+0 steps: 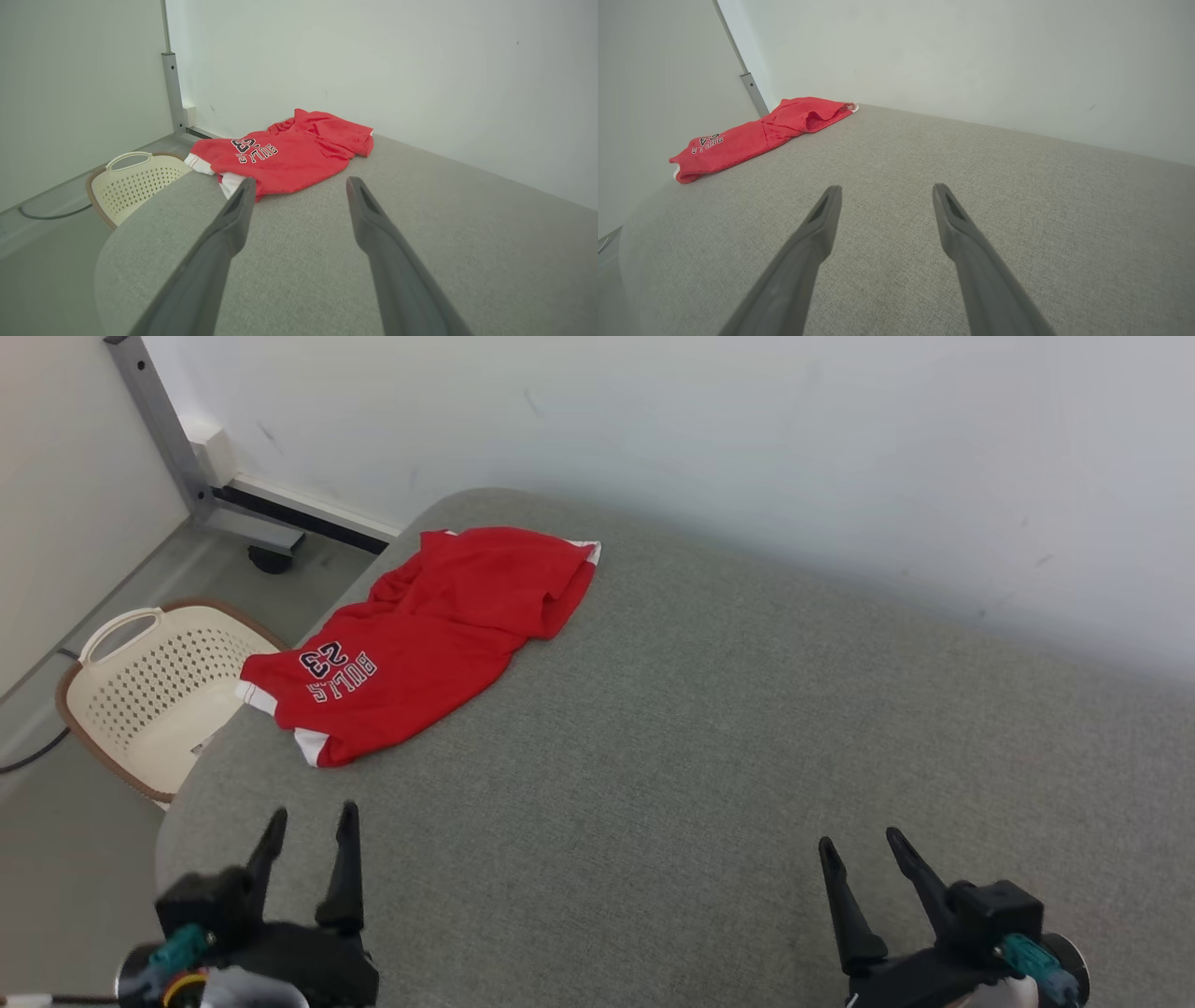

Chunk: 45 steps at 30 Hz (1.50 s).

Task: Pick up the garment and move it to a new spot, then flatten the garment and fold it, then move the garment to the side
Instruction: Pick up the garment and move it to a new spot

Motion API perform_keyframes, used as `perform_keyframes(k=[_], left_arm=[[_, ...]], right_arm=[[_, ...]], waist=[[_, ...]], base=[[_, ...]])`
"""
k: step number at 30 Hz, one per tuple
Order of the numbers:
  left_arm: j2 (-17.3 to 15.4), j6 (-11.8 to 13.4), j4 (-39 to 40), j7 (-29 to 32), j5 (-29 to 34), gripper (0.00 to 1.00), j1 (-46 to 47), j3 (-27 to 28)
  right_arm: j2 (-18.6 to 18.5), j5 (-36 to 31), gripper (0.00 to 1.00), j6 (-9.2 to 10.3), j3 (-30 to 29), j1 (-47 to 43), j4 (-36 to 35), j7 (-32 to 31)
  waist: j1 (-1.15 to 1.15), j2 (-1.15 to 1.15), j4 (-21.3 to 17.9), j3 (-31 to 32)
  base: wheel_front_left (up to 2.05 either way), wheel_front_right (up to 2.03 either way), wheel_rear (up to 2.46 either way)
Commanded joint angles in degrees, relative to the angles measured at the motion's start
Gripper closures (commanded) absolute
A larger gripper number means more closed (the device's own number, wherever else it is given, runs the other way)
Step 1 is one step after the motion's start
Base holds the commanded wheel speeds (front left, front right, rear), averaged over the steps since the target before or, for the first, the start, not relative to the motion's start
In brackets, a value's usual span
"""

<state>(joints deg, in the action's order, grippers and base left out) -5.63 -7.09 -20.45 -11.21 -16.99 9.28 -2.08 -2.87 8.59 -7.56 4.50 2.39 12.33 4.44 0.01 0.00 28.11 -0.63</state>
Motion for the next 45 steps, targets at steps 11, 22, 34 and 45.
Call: perform_keyframes(k=[11, 22, 34, 45], left_arm=[[-5.34, 1.6, -23.02, 4.05, -5.89, 0.0, 24.44, 4.78], [-9.48, 3.18, -35.72, 16.36, -8.57, 0.0, 37.58, 6.06], [-11.83, 4.3, -45.3, 19.01, -10.46, 0.0, 42.58, 7.26], [-11.57, 3.19, -49.99, 15.48, -11.36, 1.0, 42.51, 7.0]], right_arm=[[-0.06, -7.74, 0.0, 0.12, 5.35, 2.84, -11.91, -9.48], [-2.96, -10.48, 0.0, 0.13, 5.22, 1.14, -23.75, -16.09], [-4.52, -11.04, 0.0, 0.13, 3.91, -2.47, -30.79, -18.2], [-3.7, -10.11, 0.0, 0.13, 5.08, -1.47, -29.93, -17.53]], waist=[[-0.01, 0.0, -10.82, -14.65], [-0.01, 0.0, -12.88, -25.24], [-0.01, 0.0, -14.92, -30.15], [-0.01, 0.0, -15.04, -27.93]], base=[[0.0, 0.0, 0.0], [0.0, 0.0, 0.0], [0.0, 0.0, 0.0], [0.0, 0.0, 0.0]])
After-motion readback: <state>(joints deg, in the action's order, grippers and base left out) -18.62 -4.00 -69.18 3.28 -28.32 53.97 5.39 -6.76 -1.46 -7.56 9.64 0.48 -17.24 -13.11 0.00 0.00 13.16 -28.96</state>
